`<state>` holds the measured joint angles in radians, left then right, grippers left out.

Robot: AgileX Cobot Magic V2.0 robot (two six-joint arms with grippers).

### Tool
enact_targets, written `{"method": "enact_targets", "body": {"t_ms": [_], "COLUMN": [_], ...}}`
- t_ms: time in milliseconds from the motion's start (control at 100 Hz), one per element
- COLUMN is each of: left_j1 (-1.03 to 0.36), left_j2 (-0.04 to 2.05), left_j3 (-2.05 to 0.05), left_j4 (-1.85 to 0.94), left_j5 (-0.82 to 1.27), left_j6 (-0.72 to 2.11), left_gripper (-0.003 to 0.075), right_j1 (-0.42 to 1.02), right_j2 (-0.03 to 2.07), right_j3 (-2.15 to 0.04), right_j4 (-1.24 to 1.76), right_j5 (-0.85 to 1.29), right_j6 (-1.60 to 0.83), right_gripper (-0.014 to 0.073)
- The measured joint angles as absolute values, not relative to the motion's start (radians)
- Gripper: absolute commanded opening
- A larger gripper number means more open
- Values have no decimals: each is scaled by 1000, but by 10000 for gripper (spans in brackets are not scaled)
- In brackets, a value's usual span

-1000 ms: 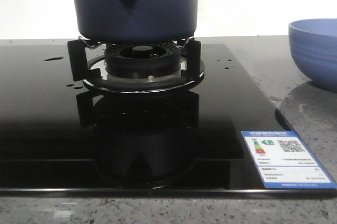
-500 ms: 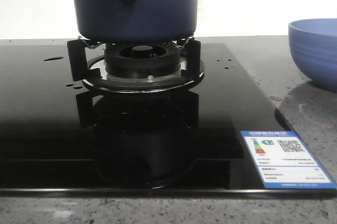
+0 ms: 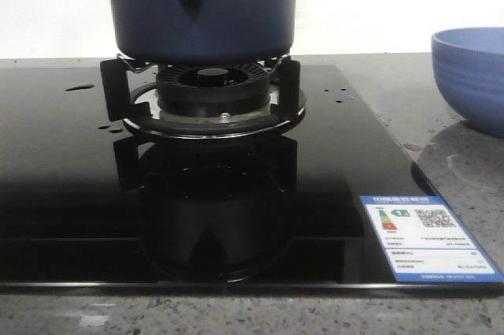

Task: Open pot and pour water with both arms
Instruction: 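Grasp the purple knob of the glass pot lid with the left gripper, then reach the right gripper to the light blue bowl and grasp its rim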

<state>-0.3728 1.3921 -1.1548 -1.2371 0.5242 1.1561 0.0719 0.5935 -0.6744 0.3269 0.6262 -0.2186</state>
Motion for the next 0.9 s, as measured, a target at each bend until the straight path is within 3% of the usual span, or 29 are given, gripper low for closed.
{"method": "enact_targets", "body": {"t_ms": [420, 730, 900], "left_j1": [-403, -406, -406], "left_j2": [1498, 1501, 1501], "left_j3": [-1239, -1243, -1243], "left_j4": [-1242, -1242, -1242], "left_j5": [533, 525, 525], "left_j6": [1212, 1221, 1221], "left_gripper": [545, 359, 347], "right_j1": [72, 72, 72], "right_j2": [593, 593, 593], "right_j3": [-674, -674, -674], "right_j4": [327, 327, 327], "right_j5": [626, 628, 633], "right_j6": [-219, -219, -219], "right_gripper": [528, 528, 528]}}
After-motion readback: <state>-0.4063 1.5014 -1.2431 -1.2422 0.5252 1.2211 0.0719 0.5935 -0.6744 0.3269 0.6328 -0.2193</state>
